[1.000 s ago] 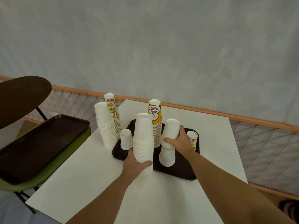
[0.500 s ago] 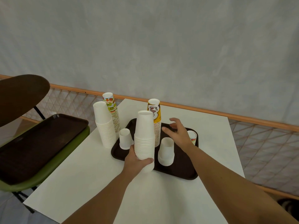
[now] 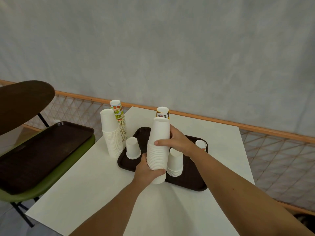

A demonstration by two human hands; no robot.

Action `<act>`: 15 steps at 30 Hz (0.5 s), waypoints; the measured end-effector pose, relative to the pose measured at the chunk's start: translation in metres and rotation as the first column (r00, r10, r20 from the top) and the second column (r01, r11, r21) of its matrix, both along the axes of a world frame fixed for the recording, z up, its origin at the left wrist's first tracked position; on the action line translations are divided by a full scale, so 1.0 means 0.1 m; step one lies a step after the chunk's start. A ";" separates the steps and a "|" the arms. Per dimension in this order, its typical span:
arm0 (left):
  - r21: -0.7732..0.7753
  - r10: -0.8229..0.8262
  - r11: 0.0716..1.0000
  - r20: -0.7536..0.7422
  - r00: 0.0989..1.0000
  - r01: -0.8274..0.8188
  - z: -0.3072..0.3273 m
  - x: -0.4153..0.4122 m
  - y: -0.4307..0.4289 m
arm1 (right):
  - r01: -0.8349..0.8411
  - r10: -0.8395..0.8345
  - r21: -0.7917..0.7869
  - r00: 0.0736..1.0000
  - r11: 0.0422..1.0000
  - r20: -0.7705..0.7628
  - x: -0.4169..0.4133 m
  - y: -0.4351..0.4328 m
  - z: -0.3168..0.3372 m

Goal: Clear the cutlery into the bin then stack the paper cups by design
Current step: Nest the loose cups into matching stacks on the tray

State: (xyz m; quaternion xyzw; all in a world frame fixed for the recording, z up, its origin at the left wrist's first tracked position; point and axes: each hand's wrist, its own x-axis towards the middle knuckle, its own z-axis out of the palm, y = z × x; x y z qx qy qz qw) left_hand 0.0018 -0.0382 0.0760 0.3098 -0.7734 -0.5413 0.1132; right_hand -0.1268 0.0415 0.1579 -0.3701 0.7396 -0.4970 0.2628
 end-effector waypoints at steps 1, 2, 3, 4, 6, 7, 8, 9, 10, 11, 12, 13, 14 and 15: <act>-0.001 -0.001 1.000 0.003 1.000 0.001 0.00 0.01 0.00 | 0.007 -0.007 -0.015 1.000 1.000 0.001 0.01 0.00 0.02; 0.000 -0.002 1.000 0.004 1.000 0.002 0.00 0.01 0.00 | 0.014 -0.014 -0.035 1.000 0.999 0.005 0.00 0.00 0.04; 0.001 -0.001 1.000 0.005 1.000 0.001 -0.01 0.02 0.00 | 0.022 -0.021 -0.054 1.000 0.998 0.010 0.00 0.00 0.06; 0.001 -0.002 1.000 0.006 1.000 0.002 -0.02 0.03 0.00 | 0.031 -0.030 -0.070 0.999 0.997 0.015 -0.01 0.00 0.08; 0.001 -0.005 1.000 0.006 1.000 0.005 -0.04 0.06 0.00 | 0.044 -0.043 -0.091 0.999 0.995 0.018 -0.03 0.00 0.11; 0.002 -0.006 1.000 0.007 1.000 0.006 -0.05 0.07 -0.01 | 0.049 -0.048 -0.098 0.999 0.994 0.018 -0.04 -0.01 0.12; 0.004 -0.007 1.000 0.008 1.000 0.007 -0.06 0.07 -0.01 | 0.058 -0.056 -0.106 0.998 0.993 0.019 -0.06 -0.01 0.13; 0.005 -0.008 1.000 0.011 1.000 0.008 -0.07 0.08 -0.02 | 0.068 -0.066 -0.116 0.998 0.991 0.024 -0.07 -0.01 0.14; 0.002 -0.010 1.000 0.014 1.000 0.010 -0.08 0.08 -0.02 | 0.079 -0.075 -0.129 0.997 0.988 0.034 -0.09 -0.01 0.15; -0.004 -0.011 1.000 0.019 1.000 0.011 -0.08 0.08 -0.02 | 0.088 -0.082 -0.147 0.996 0.985 0.047 -0.10 -0.01 0.16; -0.011 -0.010 1.000 0.023 1.000 0.010 -0.09 0.09 -0.03 | 0.099 -0.090 -0.168 0.994 0.981 0.062 -0.11 0.00 0.17; -0.014 -0.007 1.000 0.025 1.000 0.007 -0.10 0.09 -0.03 | 0.114 -0.101 -0.187 0.992 0.976 0.079 -0.13 0.00 0.18; -0.012 -0.002 1.000 0.025 1.000 0.003 -0.11 0.10 -0.04 | 0.133 -0.115 -0.205 0.989 0.970 0.097 -0.14 0.01 0.20; -0.009 0.003 1.000 0.027 1.000 -0.003 -0.11 0.10 -0.04 | 0.159 -0.136 -0.220 0.984 0.962 0.115 -0.15 0.02 0.22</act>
